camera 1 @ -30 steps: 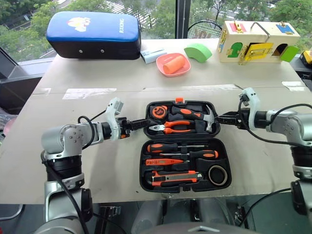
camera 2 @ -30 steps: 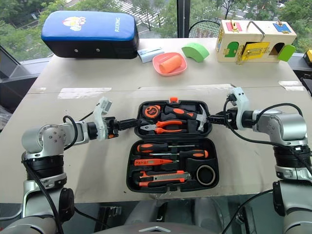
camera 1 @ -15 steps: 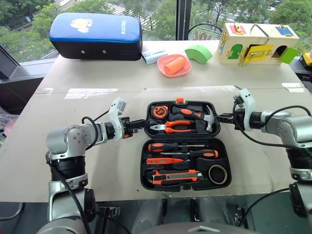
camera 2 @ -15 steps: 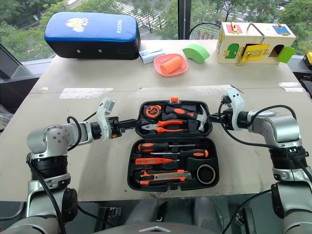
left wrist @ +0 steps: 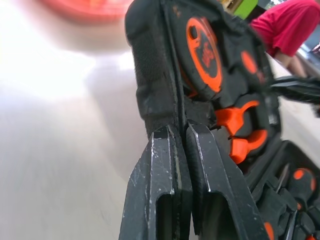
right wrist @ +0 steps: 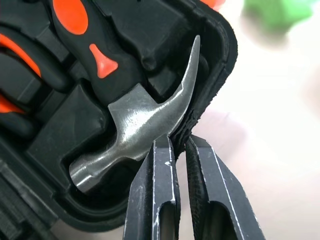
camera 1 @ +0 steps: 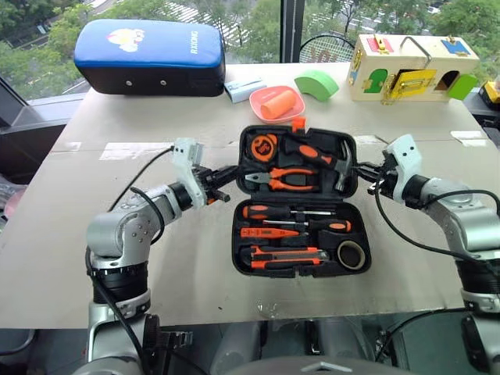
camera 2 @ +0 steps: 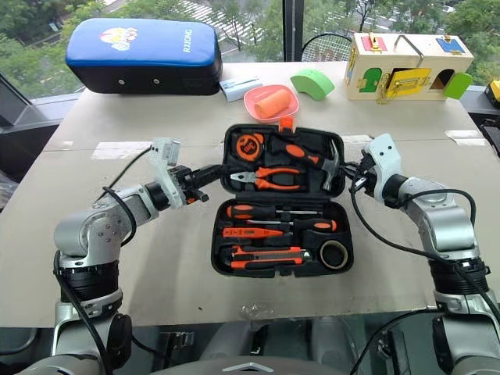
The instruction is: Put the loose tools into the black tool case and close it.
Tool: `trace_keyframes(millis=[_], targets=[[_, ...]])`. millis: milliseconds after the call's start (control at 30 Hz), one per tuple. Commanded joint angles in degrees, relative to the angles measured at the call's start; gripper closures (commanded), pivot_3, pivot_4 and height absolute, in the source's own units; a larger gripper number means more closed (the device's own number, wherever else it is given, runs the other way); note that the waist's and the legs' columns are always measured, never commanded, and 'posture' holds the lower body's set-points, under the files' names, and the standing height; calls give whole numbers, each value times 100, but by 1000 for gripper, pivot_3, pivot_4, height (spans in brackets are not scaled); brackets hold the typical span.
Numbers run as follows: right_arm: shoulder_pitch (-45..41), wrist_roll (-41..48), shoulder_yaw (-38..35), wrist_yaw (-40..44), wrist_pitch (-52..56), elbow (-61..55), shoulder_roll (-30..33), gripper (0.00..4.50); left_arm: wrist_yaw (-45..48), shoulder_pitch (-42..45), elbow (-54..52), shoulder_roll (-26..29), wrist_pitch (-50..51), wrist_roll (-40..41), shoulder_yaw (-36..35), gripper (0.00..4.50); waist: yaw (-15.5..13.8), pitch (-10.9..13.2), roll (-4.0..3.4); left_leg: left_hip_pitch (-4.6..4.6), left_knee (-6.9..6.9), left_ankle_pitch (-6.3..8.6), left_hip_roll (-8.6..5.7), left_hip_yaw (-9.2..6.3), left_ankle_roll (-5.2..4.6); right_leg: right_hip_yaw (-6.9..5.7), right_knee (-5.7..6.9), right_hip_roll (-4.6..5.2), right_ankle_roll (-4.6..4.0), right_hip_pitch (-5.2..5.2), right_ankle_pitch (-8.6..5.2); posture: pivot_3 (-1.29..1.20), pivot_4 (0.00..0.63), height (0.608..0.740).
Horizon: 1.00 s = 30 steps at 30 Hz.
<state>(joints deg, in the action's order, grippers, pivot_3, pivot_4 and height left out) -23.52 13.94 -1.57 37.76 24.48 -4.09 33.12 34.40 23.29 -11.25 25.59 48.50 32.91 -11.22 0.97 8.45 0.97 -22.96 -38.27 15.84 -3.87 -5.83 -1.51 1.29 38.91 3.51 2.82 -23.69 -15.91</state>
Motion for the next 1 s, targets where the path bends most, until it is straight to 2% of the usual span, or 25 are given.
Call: trace_keyframes(millis=[33,167,233,333,433,567,633,667,733,767,800,867,933,1000], targets=[[-31,-496,-14,-146,-1569,-282,-30,4483,183,-42,-226,-4,-1242,-503,298,4476,2,2,-1,0,0,0,0,4,0,4,-1,-1,0,-2,0,0,150,735],[112,-1329,57,-503,-3274,100,71,4483,86,-165,57,-12,-2874,-1480,674,4476,-19,4,-1,-2,-3,0,0,10,0,7,0,-1,0,-2,0,0,150,735],[247,-1993,188,-745,-4574,416,303,4483,-23,-308,320,55,-4179,-2189,878,4476,-27,4,-1,-1,-3,0,-1,12,0,8,-1,-1,1,-3,0,0,150,735],[448,-2661,306,-1088,-5974,892,546,4483,-200,-681,686,241,-5885,-2995,982,4476,-22,4,-1,0,3,0,0,13,0,4,-8,-3,1,-3,0,0,150,735],[640,-3072,411,-1367,-6990,1373,725,4483,-381,-1081,1093,417,-7209,-3455,908,4476,7,4,-2,7,12,0,4,30,-1,9,-7,-8,0,-6,0,0,150,735],[976,-3189,502,-1410,-7595,1554,931,4483,-544,-1682,1281,640,-8041,-3708,751,4476,20,2,-1,19,12,1,9,45,-2,26,-2,-15,1,-3,0,0,150,735],[1154,-3031,485,-1302,-7518,1456,1033,4483,-450,-1990,1064,693,-7808,-3403,648,4476,54,1,-1,27,12,2,14,55,-3,41,1,-20,1,-1,0,0,150,735],[1256,-2789,523,-1094,-7435,1349,1151,4229,-304,-2163,835,771,-7588,-3179,632,3657,80,1,-1,29,13,2,16,56,-3,53,2,-20,1,0,0,0,150,735],[1446,-2342,471,-766,-7239,981,1425,3580,-154,-2552,160,950,-7023,-2825,465,2858,98,3,-2,28,14,3,17,58,-6,64,2,-21,1,0,0,0,150,735],[1644,-1840,479,-385,-6842,646,1665,3127,-9,-2867,-279,1121,-6424,-2496,328,2378,100,4,-3,23,13,5,19,57,-9,64,2,-21,1,-2,0,0,150,735],[1979,-1182,403,46,-6338,220,2016,2842,212,-3411,-824,1379,-5681,-1937,75,2146,94,5,-3,22,14,6,20,57,-10,65,0,-21,1,-2,0,0,150,735],[2785,361,143,923,-5009,-636,2702,2736,681,-4567,-1726,1932,-3985,-637,-574,1136,100,5,-13,4,6,19,33,53,-29,58,-7,-19,1,-3,-1,0,150,735],[3477,1417,-120,1483,-4012,-1216,3208,2736,924,-5248,-2081,2349,-2787,521,-1260,1136,80,8,-27,37,20,27,41,59,-40,58,-37,-21,1,31,-3,0,150,735],[3935,1972,-242,1995,-3467,-1554,3477,2736,924,-5141,-1865,2546,-2161,1010,-1551,1136,-12,24,-38,60,14,44,43,51,-69,44,-42,-22,0,61,-2,0,150,735]])
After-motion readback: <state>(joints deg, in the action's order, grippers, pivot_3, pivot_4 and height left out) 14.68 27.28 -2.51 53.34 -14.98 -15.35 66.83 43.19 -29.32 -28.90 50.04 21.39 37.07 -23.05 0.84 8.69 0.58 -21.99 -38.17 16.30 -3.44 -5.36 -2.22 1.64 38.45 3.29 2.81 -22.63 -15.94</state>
